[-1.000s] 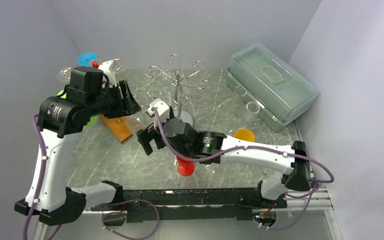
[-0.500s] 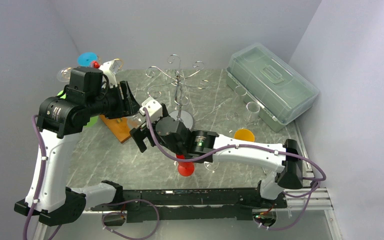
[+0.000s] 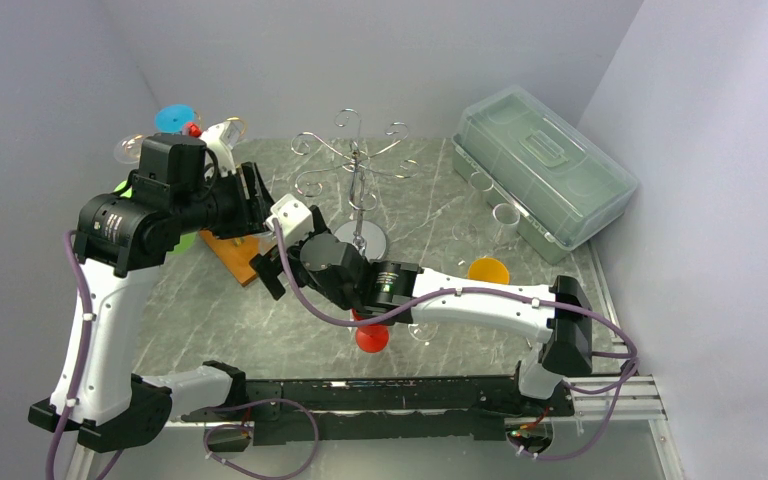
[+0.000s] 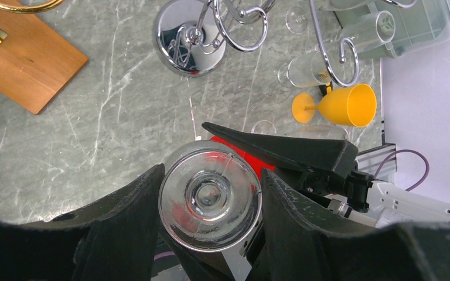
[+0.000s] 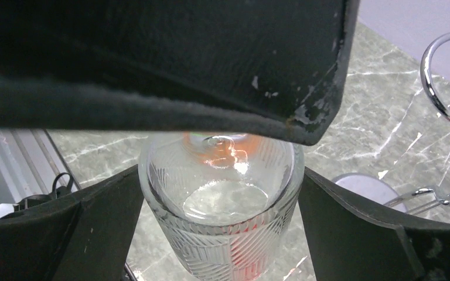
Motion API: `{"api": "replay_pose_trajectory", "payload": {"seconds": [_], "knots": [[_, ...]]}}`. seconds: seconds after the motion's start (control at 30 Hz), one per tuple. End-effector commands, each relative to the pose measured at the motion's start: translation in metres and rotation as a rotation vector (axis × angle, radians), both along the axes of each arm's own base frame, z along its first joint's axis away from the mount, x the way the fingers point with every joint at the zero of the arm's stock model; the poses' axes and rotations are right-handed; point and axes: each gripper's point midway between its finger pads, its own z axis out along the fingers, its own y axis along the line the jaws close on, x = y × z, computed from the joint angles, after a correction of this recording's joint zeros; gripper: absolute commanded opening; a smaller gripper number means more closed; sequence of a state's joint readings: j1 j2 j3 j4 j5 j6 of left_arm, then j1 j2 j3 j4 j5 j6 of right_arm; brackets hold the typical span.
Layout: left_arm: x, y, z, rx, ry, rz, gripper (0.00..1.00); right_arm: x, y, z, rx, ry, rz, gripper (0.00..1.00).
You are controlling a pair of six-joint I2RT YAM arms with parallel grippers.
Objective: Take the wine glass off the wine glass rack
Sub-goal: Place the wine glass at the center of the board.
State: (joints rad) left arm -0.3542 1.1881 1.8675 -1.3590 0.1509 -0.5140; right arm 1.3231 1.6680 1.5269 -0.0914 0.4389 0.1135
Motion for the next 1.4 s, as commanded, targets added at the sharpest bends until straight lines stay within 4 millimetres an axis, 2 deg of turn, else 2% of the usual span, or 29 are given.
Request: {"api": "replay_pose_trajectory", "payload": {"seconds": [0.0, 0.07, 0.13, 0.33, 0.43, 0.53, 0.63, 0.73, 0.93, 1.07, 1.2, 1.37], "knots": [[-0.001, -0.009, 0.025, -0.076, -0.076, -0.024, 0.2, 0.005, 0.002, 0.041, 0.11, -0.051, -0.031, 0.89], [-0.002, -0.01, 0.025, -0.081, -0.075, -0.029, 0.2, 0.006, 0.002, 0.041, 0.11, -0.051, -0.033, 0.83], [-0.002, -0.011, 0.026, -0.086, -0.077, -0.03, 0.2, 0.006, 0.003, 0.042, 0.112, -0.049, -0.031, 0.74], [-0.001, -0.011, 0.031, -0.101, -0.096, -0.019, 0.23, 0.005, -0.002, 0.044, 0.118, -0.033, -0.034, 0.32], [0.0, -0.011, 0.037, -0.115, -0.119, -0.01, 0.37, 0.002, -0.006, 0.047, 0.134, -0.019, -0.029, 0.21], [0.002, -0.01, 0.044, -0.13, -0.154, 0.003, 0.61, -0.001, -0.012, 0.053, 0.16, 0.001, -0.024, 0.12], [0.005, -0.009, 0.056, -0.15, -0.209, 0.018, 0.82, -0.004, -0.018, 0.06, 0.184, 0.027, -0.012, 0.08], [0.007, -0.008, 0.071, -0.179, -0.274, 0.024, 0.98, -0.007, -0.024, 0.064, 0.202, 0.053, -0.003, 0.06], [0.006, -0.003, 0.107, -0.243, -0.454, 0.048, 1.0, -0.008, -0.036, 0.075, 0.244, 0.125, 0.007, 0.05], [-0.005, 0.004, 0.136, -0.291, -0.635, 0.045, 0.99, -0.005, -0.049, 0.096, 0.317, 0.196, 0.026, 0.05], [-0.011, 0.01, 0.152, -0.3, -0.78, 0.042, 1.0, 0.001, -0.063, 0.126, 0.383, 0.228, 0.016, 0.07], [-0.015, 0.012, 0.156, -0.288, -0.907, 0.02, 1.0, 0.006, -0.079, 0.159, 0.455, 0.241, -0.021, 0.08]]}}
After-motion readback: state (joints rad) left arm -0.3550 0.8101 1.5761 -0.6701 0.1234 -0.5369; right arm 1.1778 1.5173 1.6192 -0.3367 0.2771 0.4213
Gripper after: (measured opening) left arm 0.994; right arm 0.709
